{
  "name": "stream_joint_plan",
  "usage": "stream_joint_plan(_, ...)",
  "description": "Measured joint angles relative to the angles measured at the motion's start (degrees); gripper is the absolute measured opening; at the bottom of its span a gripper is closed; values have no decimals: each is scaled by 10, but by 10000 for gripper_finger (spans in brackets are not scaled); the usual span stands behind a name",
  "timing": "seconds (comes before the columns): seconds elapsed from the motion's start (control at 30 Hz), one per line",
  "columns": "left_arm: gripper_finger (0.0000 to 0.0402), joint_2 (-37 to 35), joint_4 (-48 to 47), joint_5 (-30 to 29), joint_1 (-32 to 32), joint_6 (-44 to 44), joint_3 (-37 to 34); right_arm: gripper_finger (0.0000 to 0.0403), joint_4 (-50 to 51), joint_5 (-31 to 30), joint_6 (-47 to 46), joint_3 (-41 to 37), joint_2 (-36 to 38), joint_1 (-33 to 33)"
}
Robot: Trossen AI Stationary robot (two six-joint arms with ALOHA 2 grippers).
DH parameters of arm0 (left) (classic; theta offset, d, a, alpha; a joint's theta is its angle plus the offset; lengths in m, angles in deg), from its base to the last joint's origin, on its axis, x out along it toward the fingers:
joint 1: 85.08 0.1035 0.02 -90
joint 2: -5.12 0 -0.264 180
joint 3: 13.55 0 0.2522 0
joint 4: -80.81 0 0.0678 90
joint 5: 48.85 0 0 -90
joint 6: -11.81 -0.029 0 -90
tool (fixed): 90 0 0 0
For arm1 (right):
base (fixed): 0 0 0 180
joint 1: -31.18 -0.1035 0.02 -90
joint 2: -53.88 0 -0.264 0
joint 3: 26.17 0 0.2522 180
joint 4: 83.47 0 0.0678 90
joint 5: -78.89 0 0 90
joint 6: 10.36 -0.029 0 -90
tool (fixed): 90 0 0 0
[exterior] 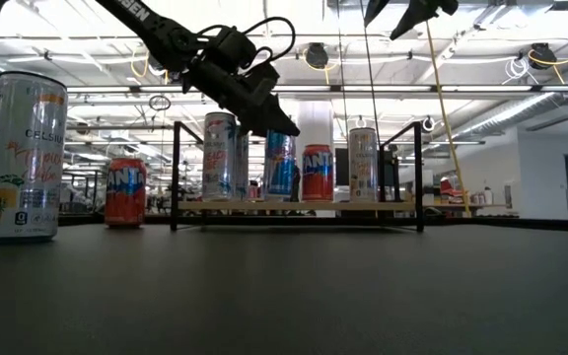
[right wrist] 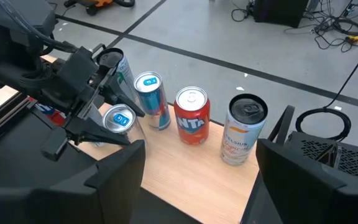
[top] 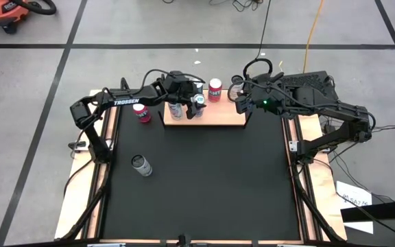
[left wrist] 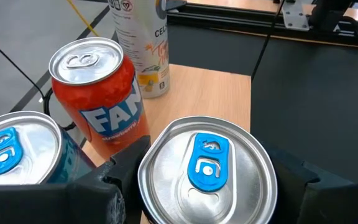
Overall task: Place canned beverage on shelf
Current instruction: Put the blue soda can on the shelf aligned with the other blue soda can, then adjust the white-pink soda can on the shelf
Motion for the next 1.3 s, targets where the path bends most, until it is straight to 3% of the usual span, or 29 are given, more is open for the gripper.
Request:
stream_joint_plan(0.5, 232, 0, -20, 0, -2, 1, 0, 293, -12, 1, 0, 0, 0, 0)
stream_joint_plan(0.9, 312, -3, -12, 1, -2, 2, 2, 293, -13, 16, 0, 0, 0, 0)
stream_joint_plan(1.17, 320, -61, -66, -23, -2, -1, 48, 293, -18, 16, -1, 0, 0, -8)
stream_joint_plan(1.3, 319, -103, -149, -56, -3, -1, 80, 293, -24, 16, 0, 0, 0, -9)
